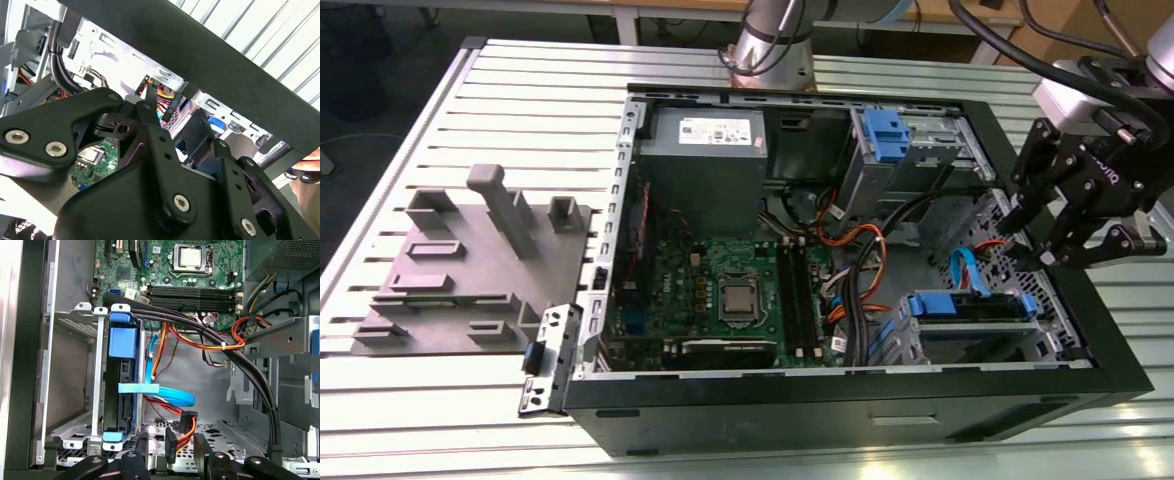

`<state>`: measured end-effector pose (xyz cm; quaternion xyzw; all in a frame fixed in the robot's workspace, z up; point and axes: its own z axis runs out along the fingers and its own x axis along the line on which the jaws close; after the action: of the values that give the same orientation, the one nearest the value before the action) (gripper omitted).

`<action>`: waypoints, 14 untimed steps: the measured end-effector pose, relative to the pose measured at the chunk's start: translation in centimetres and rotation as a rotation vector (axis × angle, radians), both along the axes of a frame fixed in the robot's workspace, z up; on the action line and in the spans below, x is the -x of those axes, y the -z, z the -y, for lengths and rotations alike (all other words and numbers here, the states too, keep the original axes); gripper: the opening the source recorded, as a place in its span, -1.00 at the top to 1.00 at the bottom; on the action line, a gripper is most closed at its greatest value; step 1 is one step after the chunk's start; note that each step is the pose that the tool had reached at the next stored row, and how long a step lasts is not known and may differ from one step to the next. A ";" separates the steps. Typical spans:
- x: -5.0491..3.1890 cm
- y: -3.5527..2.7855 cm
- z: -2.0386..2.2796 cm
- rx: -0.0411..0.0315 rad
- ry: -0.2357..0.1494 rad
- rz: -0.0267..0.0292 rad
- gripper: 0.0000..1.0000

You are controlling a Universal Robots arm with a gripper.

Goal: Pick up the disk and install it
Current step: 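Insert the second disk wire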

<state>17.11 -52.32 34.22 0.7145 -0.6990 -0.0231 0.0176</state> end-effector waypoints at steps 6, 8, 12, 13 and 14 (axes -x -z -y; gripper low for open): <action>-0.04 0.01 0.00 0.0001 0.000 -0.0013 0.03; -0.04 0.01 0.00 0.0001 0.000 -0.0015 0.03; -0.04 0.01 0.00 0.0001 0.000 -0.0018 0.18; -0.04 0.01 0.00 0.0001 0.000 -0.0019 0.31; -0.04 0.02 0.00 0.0000 0.000 -0.0020 0.31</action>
<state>17.15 -52.32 34.21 0.7145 -0.6990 -0.0238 0.0183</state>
